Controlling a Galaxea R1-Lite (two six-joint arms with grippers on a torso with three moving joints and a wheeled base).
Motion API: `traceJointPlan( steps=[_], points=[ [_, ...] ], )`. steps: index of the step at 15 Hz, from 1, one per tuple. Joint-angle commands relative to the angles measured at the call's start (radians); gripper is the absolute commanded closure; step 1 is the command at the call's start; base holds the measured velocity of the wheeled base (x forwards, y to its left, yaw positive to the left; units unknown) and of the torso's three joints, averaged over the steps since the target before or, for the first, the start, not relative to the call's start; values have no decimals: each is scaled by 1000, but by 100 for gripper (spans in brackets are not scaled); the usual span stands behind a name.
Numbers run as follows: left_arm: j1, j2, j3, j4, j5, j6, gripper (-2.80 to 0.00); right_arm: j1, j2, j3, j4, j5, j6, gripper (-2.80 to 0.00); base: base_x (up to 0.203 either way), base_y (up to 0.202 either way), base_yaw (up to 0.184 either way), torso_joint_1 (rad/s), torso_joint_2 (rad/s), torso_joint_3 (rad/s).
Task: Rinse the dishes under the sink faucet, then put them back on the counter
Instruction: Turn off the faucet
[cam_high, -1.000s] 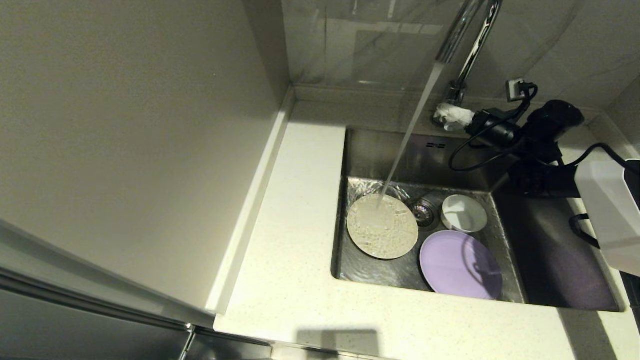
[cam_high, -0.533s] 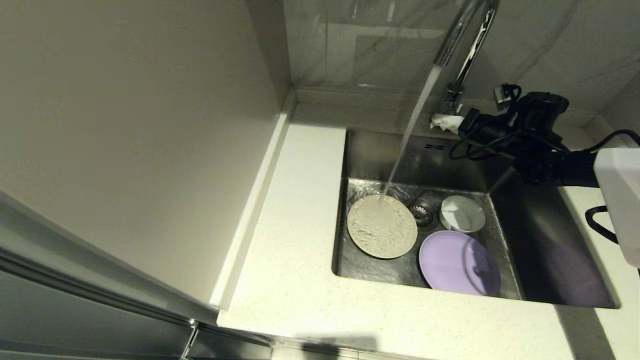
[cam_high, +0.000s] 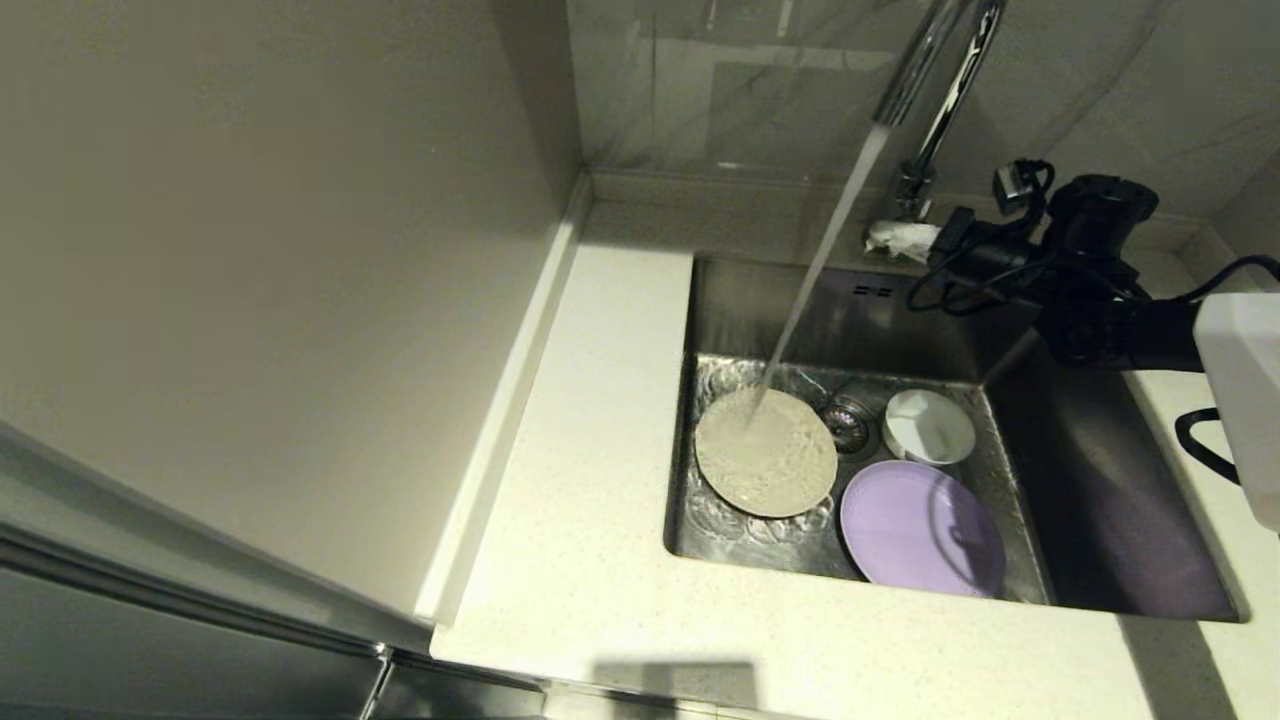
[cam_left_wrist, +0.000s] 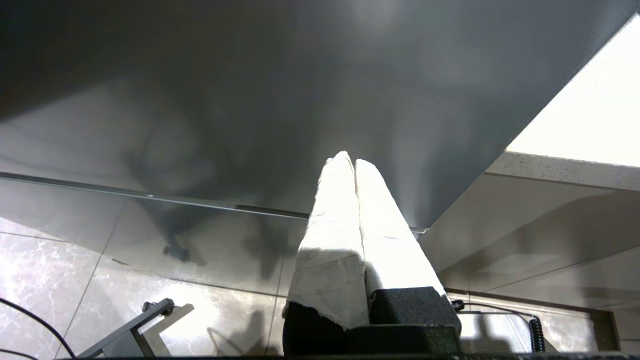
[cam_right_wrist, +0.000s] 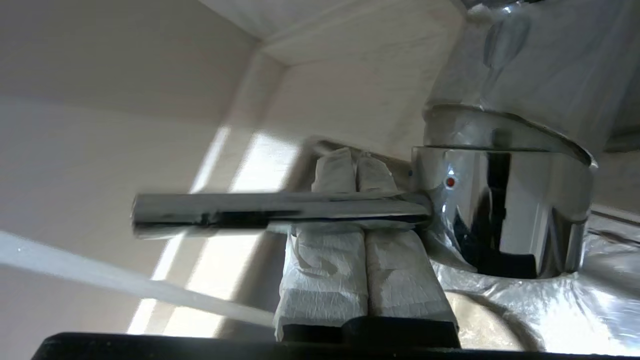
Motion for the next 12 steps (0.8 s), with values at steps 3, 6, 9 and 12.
traceJointPlan(
  steps=[3,6,9,12],
  points=[
    [0,-3,0,0,1,0,0,0,-36,1,-107,77,81,0,0,0,0,0,0,0],
    [0,-3,0,0,1,0,0,-1,-52,1,-159,95,98,0,0,0,0,0,0,0],
    [0,-3,0,0,1,1,0,1,-54,1,-168,109,100,0,0,0,0,0,0,0],
    [-2,-3,0,0,1,0,0,3,-51,0,-168,111,100,0,0,0,0,0,0,0]
  ],
)
